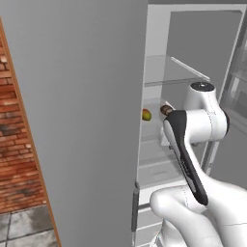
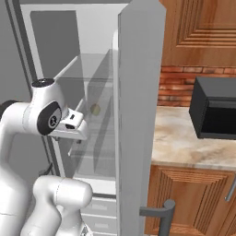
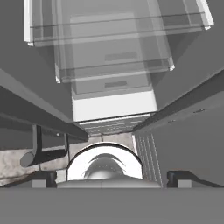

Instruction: Open the fridge, remove the mango, potato, and fish, and place them on any counter.

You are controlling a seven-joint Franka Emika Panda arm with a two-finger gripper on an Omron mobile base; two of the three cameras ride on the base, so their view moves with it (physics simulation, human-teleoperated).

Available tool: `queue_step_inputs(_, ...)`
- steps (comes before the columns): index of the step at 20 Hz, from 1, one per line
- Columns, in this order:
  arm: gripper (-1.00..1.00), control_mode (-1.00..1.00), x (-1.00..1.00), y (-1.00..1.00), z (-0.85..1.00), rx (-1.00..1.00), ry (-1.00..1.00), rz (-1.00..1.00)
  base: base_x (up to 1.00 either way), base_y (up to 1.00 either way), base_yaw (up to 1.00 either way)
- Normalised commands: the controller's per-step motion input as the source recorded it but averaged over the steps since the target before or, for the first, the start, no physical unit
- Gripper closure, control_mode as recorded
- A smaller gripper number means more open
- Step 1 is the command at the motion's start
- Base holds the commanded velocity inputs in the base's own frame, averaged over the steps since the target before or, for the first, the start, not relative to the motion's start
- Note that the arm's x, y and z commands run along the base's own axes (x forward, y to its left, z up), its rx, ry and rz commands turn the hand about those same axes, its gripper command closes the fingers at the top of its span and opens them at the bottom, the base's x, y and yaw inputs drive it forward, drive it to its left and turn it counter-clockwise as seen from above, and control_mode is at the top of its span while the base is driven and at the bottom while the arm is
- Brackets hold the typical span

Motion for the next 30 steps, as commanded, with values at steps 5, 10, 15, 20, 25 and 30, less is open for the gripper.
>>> queue_step_inputs(5, -1.00, -1.00, 0.43, -0.30, 0.00, 0.00, -0.06, 0.04, 0.00, 0.00, 0.00)
queue_step_inputs(10, -1.00, -1.00, 0.08, -0.24, 0.04, 0.00, -0.44, 0.10, 0.00, 0.00, 0.00)
queue_step_inputs(15, -1.00, -1.00, 0.50, -0.03, 0.00, 0.01, -0.31, 0.13, 0.00, 0.00, 0.00)
queue_step_inputs(20, -1.00, -1.00, 0.88, 0.29, 0.00, 0.00, -0.03, 0.09, 0.00, 0.00, 0.00)
queue_step_inputs(25, -1.00, -1.00, 1.00, 0.18, 0.00, 0.00, 0.08, 0.04, 0.00, 0.00, 0.00)
queue_step_inputs(30, -1.00, -1.00, 0.90, 0.04, 0.00, 0.00, 0.14, 0.02, 0.00, 0.00, 0.00)
